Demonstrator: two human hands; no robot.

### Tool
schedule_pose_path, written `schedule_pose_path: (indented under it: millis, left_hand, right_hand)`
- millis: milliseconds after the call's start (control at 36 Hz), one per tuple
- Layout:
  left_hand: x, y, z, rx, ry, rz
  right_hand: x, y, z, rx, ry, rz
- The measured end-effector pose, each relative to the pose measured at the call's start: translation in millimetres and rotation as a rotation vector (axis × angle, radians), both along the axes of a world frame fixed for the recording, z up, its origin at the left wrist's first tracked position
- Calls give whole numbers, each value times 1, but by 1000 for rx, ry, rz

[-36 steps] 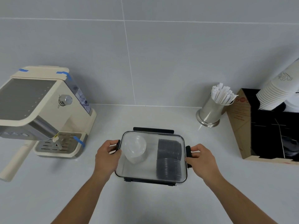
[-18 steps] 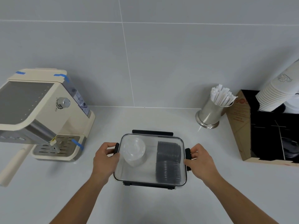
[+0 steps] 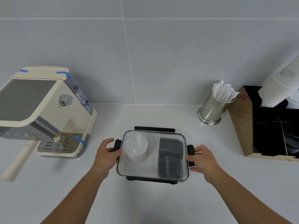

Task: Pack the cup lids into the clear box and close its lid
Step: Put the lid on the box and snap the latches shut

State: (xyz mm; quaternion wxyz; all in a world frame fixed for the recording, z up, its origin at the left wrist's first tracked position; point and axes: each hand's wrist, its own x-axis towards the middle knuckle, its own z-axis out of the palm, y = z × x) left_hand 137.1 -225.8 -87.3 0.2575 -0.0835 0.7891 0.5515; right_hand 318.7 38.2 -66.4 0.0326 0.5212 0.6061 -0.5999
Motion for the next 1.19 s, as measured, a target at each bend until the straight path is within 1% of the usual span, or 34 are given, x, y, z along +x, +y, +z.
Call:
schedule_pose_path:
  millis: [56,111,194,306,417,556,778,861,944,1028,1111,1194]
  left_hand:
    - [1,-3,-1,-115,94,-67]
    - [2,-5,-2,-226,221,-123]
    - [4,-6,-3,-327,362,-173]
    - [5,-7,-7,-405,453,-217]
    - [11,-7,-9,-401,502,-208]
    - [17,-6,-8,-414,560,-183]
    - [21,-6,-9,-422,564,-253]
    - [24,-6,-8,-428,616,-267]
    - [23,-6,-9,-476,701,-333]
    - [23,-11,-13,-503,656,-372]
    - [24,-14,-12,-506,603,-350]
    - [26,-12,-9,-459,542,-310]
  right_hand:
    - [5,2,-2,-130,18,-74]
    - [8,1,-4,-165,44,-109]
    - [5,-4,-5,-37,48,-98]
    - [2,-11,-1,207,-6,-10]
    - [4,-15,-2,359,-63,50]
    - [4,-19,-1,430,-70,107]
    - [4,-21,5,385,-82,93]
    - [4,-23,7,358,-74,98]
    - [5,-23,9,344,-48,107]
    - [5,-23,11,335,-50,115]
    - [4,-24,12,332,-44,126]
    - [4,-24,12,335,-41,124]
